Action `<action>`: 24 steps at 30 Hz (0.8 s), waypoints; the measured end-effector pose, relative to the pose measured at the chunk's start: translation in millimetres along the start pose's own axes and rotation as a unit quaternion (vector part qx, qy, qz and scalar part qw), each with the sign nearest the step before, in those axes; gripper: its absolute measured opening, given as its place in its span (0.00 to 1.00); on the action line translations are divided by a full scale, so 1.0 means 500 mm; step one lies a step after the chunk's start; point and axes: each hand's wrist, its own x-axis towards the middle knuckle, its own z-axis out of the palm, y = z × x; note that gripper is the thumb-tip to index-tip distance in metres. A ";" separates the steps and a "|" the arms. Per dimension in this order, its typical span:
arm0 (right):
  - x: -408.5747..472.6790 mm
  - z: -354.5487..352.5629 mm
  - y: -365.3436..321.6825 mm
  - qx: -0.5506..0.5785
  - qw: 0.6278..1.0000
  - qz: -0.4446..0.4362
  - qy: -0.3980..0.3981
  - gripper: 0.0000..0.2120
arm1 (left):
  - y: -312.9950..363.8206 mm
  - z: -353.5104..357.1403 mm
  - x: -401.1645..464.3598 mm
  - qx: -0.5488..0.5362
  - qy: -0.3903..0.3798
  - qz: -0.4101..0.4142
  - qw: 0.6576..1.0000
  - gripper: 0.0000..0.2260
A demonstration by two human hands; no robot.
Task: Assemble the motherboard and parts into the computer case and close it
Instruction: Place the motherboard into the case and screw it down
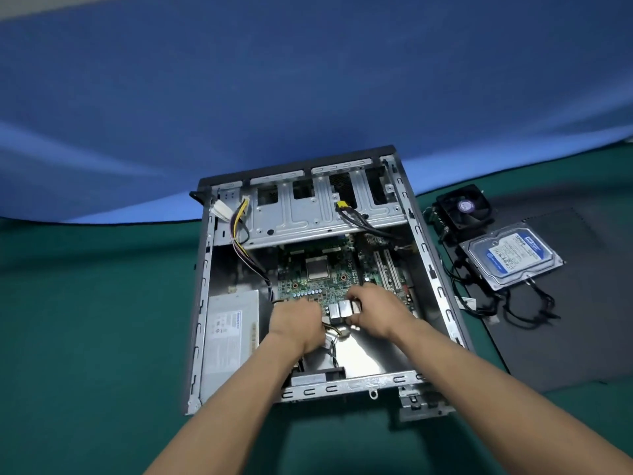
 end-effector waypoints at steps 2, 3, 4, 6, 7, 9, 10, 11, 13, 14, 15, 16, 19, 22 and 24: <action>-0.001 0.000 0.001 0.006 1.000 0.003 -0.003 0.22 | -0.001 0.016 0.006 -0.043 -0.012 -0.035 0.998 0.10; 0.001 0.000 0.001 0.004 1.000 0.002 -0.004 0.22 | -0.002 0.022 0.008 -0.074 -0.018 -0.049 0.996 0.12; 0.002 0.000 0.001 0.002 1.000 0.002 -0.003 0.21 | -0.002 0.026 0.010 -0.103 -0.022 -0.060 0.993 0.15; 0.006 0.001 0.001 0.002 1.000 0.004 -0.003 0.21 | -0.003 0.036 0.014 -0.159 -0.030 -0.065 0.985 0.18; 0.007 0.002 0.001 0.004 1.000 0.007 -0.004 0.21 | -0.001 0.039 0.016 -0.199 -0.037 -0.063 0.977 0.18; 0.009 0.004 0.002 0.008 1.000 0.013 -0.004 0.21 | 0.005 0.044 0.017 -0.279 -0.050 -0.051 0.958 0.18; 0.010 0.005 0.002 0.009 1.000 0.015 -0.004 0.21 | 0.008 0.046 0.018 -0.295 -0.049 -0.038 0.954 0.18; 0.010 0.006 0.002 0.009 1.000 0.016 -0.003 0.21 | 0.010 0.046 0.017 -0.296 -0.048 -0.026 0.954 0.18; 0.011 0.006 0.003 0.006 1.000 0.018 0.001 0.21 | 0.012 0.046 0.017 -0.275 -0.048 -0.014 0.960 0.19; 0.011 0.007 0.003 0.005 1.000 0.018 0.002 0.21 | 0.012 0.045 0.017 -0.257 -0.049 -0.013 0.965 0.18; 0.011 0.007 0.003 0.004 1.000 0.020 0.003 0.21 | 0.012 0.043 0.015 -0.235 -0.048 -0.012 0.971 0.15; 0.011 0.007 0.004 0.002 1.000 0.020 0.003 0.21 | 0.011 0.041 0.014 -0.215 -0.044 -0.010 0.975 0.12; 0.011 0.006 0.004 -0.002 1.000 0.020 0.003 0.21 | 0.013 0.035 0.009 -0.192 -0.045 -0.004 0.980 0.04; 0.010 0.006 0.004 0.003 1.000 0.019 0.006 0.21 | 0.014 0.029 0.005 -0.225 -0.025 -0.009 0.974 0.03; 0.010 0.006 0.004 0.002 1.000 0.020 0.008 0.20 | 0.008 0.028 0.002 -0.284 0.011 -0.031 0.958 0.07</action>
